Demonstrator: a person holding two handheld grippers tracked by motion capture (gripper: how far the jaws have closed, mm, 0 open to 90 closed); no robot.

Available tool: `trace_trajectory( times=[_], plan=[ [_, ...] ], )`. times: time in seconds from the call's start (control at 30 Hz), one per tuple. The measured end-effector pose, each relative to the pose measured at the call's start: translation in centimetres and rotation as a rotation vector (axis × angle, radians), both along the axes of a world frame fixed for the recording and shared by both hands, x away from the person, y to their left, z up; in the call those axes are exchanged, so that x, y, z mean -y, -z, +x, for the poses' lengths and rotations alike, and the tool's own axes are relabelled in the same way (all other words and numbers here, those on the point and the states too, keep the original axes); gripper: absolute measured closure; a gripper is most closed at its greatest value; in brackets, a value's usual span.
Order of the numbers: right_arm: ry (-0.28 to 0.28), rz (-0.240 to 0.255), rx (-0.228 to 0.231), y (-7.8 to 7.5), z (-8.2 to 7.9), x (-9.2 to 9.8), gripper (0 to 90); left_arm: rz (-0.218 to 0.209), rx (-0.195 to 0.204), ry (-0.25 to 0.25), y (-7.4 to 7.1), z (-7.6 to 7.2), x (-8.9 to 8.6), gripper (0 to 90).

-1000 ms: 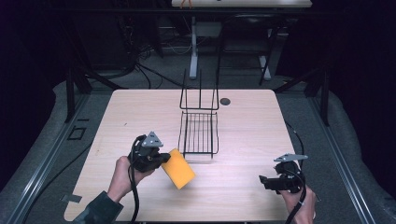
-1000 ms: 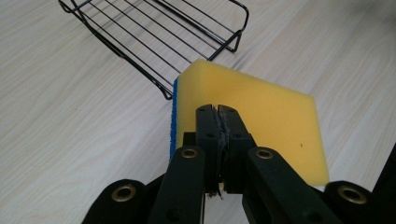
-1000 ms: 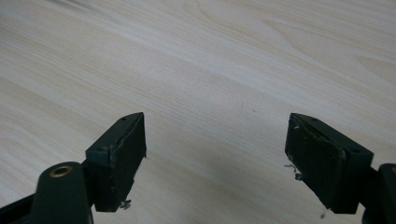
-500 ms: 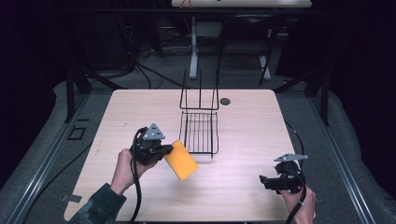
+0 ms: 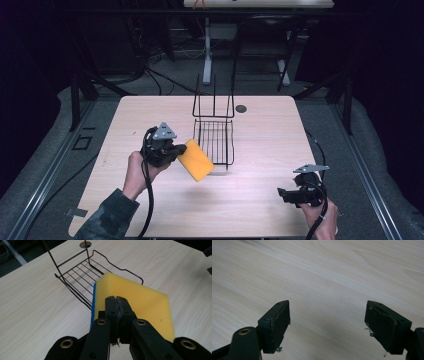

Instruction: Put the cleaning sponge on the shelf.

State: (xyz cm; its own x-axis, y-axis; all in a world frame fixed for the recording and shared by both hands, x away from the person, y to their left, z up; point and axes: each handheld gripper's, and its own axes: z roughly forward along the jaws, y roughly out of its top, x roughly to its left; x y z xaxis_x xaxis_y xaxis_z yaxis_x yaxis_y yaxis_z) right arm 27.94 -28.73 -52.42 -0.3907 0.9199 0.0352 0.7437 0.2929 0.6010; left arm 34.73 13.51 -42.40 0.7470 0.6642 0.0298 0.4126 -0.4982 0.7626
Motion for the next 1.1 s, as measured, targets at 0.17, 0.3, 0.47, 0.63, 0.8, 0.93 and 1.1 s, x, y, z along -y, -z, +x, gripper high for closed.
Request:
trace_trajectory(
  times=[0.17, 0.3, 0.47, 0.63, 0.8, 0.93, 1.1],
  plan=[
    [0.002, 0.004, 0.002, 0.1, 0.0, 0.0, 20.1, -0.011, 0.006, -0.007, -0.2, 0.6, 0.4, 88.9],
    [-0.002, -0.002, -0.009, 0.1, 0.1, 0.0, 20.1, -0.018, 0.011, -0.009, -0.4, 1.2, 0.9, 88.9],
    [-0.003, 0.001, -0.010, 0.2, 0.1, 0.0, 20.1, -0.026, 0.018, -0.021, -0.4, 2.0, 1.5, 89.0],
    [-0.004, -0.004, -0.015, 0.2, 0.1, -0.1, 20.1, -0.021, 0.029, -0.032, -0.2, 2.7, 2.2, 89.0],
    [-0.004, -0.004, -0.014, 0.2, 0.1, -0.1, 20.1, -0.042, 0.034, -0.053, 0.1, 3.4, 2.5, 89.0],
    [-0.008, -0.012, -0.025, 0.3, 0.2, 0.0, 20.1, -0.063, 0.038, -0.069, 0.4, 3.8, 2.6, 88.9],
    [-0.005, -0.005, -0.019, 0.3, 0.1, 0.0, 20.1, -0.071, 0.037, -0.099, 0.9, 4.6, 2.6, 89.0]
  ],
)
